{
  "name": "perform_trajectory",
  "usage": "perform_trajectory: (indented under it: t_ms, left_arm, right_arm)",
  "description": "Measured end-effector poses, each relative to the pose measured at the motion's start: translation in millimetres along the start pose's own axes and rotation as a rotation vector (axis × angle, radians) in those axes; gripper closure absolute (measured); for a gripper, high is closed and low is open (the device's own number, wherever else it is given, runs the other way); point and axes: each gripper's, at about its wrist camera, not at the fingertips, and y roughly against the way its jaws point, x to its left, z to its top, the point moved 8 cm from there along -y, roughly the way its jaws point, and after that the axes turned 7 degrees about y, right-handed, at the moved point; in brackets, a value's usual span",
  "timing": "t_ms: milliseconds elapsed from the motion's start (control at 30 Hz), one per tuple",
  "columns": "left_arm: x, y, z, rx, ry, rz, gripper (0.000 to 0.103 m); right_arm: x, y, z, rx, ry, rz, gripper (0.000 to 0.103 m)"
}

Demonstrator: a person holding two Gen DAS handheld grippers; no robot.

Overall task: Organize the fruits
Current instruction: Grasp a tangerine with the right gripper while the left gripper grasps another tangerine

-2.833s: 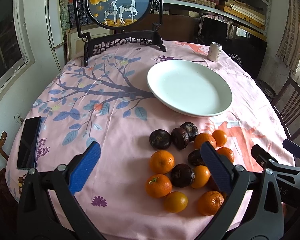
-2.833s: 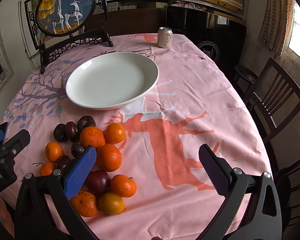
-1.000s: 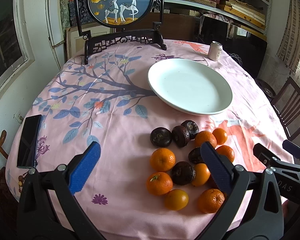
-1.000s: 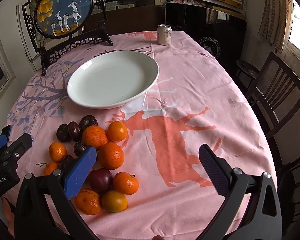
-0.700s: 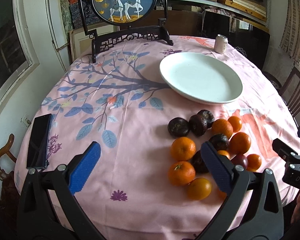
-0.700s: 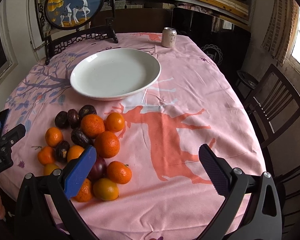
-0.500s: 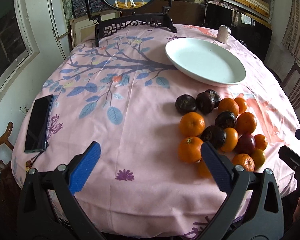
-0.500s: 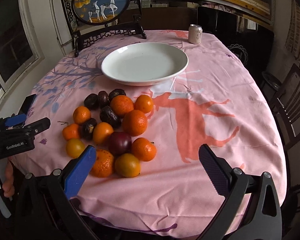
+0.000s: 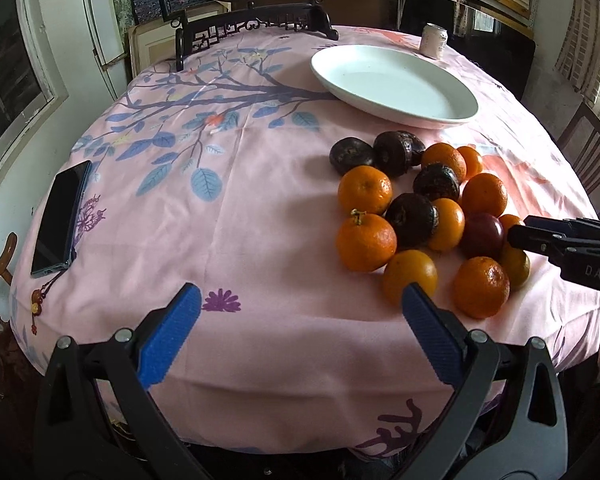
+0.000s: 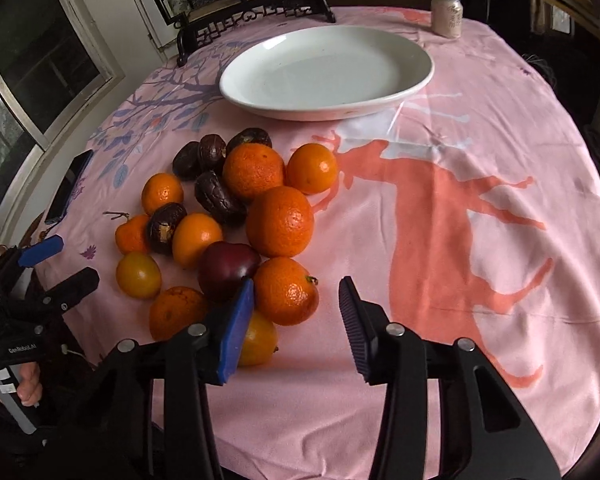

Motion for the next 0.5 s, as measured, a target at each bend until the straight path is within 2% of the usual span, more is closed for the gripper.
perform_trajectory:
  t_ms: [33,133,267,433,467,500]
  left_arm:
    - [0,-2,1,0.002,0.004,0.000,0.002]
    - [4,-10,7,0.015,0.016,0.008,0.002]
    - [11,-20,16,0.021,0.035,0.015,0.002]
    - [2,-36,17,0.078,0.045,-0.048,0.003]
    - [0,-37,18,0.078,0.050,-0.059,0.005]
    - [-2,-38,19,0.081,0.055,-0.079,0.011]
  right_arm:
    - [3,-3,1,0.013,0.002,0.035,0.068]
    - [7,4,2,0.011,0.040,-0.040,0.070]
    - [1,36,-8,-0.076,0.120,-0.277,0.070]
    - [-6,35,-36,-0.043,0.077,-0.277,0.070]
    - [-7,34,-39,-0.041,0.072,-0.278,0.070]
    - [-8,33,-41,-0.040,0.065,-0.273,0.070]
